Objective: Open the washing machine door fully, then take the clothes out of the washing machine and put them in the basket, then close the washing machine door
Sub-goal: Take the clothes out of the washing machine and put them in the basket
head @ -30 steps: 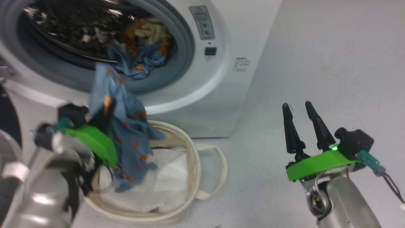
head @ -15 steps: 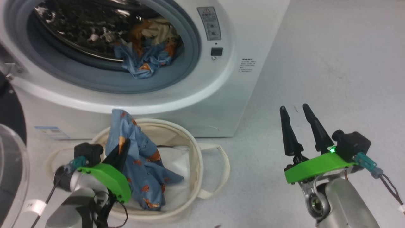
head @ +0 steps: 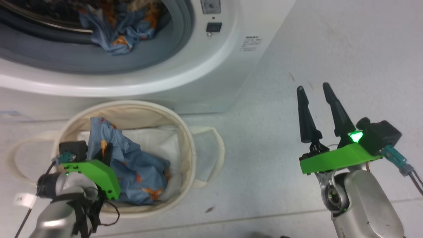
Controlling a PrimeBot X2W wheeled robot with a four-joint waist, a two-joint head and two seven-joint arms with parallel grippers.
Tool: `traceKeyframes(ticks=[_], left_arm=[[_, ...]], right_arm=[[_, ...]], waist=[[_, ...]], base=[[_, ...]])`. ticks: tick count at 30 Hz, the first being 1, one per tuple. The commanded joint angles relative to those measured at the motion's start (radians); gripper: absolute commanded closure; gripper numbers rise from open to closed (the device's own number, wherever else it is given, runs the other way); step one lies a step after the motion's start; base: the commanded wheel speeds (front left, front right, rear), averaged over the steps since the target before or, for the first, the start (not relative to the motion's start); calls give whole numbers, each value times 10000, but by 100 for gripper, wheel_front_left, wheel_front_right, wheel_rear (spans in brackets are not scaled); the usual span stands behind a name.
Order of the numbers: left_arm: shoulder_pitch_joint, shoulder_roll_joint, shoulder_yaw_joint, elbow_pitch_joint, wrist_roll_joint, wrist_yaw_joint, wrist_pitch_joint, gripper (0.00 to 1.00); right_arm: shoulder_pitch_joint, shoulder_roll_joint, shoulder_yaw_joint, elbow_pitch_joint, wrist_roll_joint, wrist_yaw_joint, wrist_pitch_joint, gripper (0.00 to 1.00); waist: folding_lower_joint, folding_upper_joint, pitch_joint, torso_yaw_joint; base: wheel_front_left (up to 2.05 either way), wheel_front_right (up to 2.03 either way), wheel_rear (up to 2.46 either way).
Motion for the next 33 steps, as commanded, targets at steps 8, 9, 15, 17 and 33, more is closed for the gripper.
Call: traceKeyframes(ticks=[8, 9, 15, 17, 33], left_arm=[[-774, 424, -158, 630, -410, -62, 639, 100], [-815, 456, -197, 709, -453, -63, 716, 100], [-831, 585, -384, 1092, -624, -64, 1046, 100], [-797, 555, -381, 1154, -725, -64, 1077, 96], [-970, 500, -1025, 608, -1078, -65, -20, 0]], right_arm=[[-306, 16, 28, -759, 173, 73, -51, 0], [-299, 16, -9, -800, 188, 73, -51, 0], [-207, 16, -133, -887, 207, 73, -51, 0], [-205, 16, -145, -878, 190, 73, -51, 0], [-325, 17, 202, -338, 146, 73, -51, 0]], waist=[[0, 0, 1305, -663], [0, 0, 1368, -685], [0, 0, 1455, -751], [0, 0, 1409, -744], [0, 0, 196, -148]], base=[[0, 0, 0], [0, 0, 0], [0, 0, 0], [0, 0, 0], [0, 0, 0]])
